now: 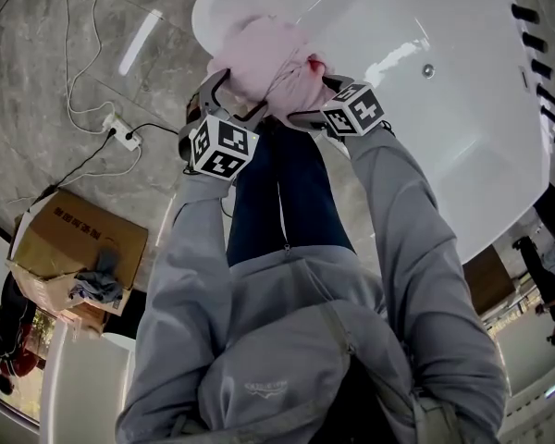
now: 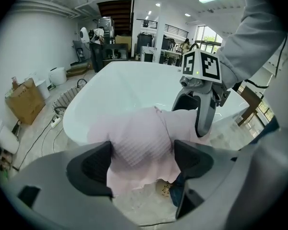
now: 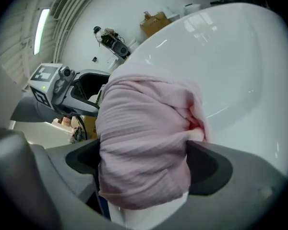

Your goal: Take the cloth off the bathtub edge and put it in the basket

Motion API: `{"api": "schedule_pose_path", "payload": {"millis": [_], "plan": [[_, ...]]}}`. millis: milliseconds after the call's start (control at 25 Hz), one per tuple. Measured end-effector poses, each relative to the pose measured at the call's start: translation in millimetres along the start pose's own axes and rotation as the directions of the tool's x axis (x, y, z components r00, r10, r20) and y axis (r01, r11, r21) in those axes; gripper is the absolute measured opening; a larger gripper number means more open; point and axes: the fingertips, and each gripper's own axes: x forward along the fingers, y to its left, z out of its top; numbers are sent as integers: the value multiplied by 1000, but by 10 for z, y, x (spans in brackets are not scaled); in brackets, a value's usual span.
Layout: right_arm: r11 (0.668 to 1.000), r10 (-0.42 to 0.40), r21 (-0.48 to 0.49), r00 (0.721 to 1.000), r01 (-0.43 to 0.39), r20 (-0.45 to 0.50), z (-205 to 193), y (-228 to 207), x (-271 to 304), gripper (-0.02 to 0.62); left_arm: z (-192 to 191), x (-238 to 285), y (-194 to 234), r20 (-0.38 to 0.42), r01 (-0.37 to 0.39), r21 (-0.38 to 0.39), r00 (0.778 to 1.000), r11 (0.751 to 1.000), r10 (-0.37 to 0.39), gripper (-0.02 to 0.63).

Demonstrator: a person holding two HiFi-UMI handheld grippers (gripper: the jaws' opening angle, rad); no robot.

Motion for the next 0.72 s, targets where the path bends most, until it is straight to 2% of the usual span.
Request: {"api": "schedule_pose_path", "payload": {"millis": [80,120,200,280,320,400,480,600,720], "plan": [[999,17,30,1000,-16,-22,-51,28,65,531,-24,6,-40,-22,19,45,1000,999,-18,387],[1000,10,9,999,-10,-42,-86,48,106,531,-41,7,-57,-35,28,71,999,997,-26,387],[992,-40,-126,995,28,-97,-165,102,193,531,-63,14,-82,-57,41,107,998,993,-35,387],[955,-104,-289,988,69,-110,-163,178,234,503,-65,28,-106,-70,50,121,997,991,-42,387],[940,-123,-328,989,90,-81,-100,208,221,480,-65,33,-118,-71,54,122,996,991,-45,387],[939,-132,-319,991,129,12,96,235,144,368,-77,38,-144,-69,62,120,996,991,-53,387],[932,-131,-335,990,142,57,236,296,82,342,-101,38,-161,-67,63,112,996,992,-56,387],[870,-157,-463,986,168,63,302,413,34,306,-122,51,-206,-77,73,98,995,993,-66,387],[841,-174,-501,979,204,106,356,479,-59,252,-151,78,-287,-98,108,114,990,988,-97,387]]}}
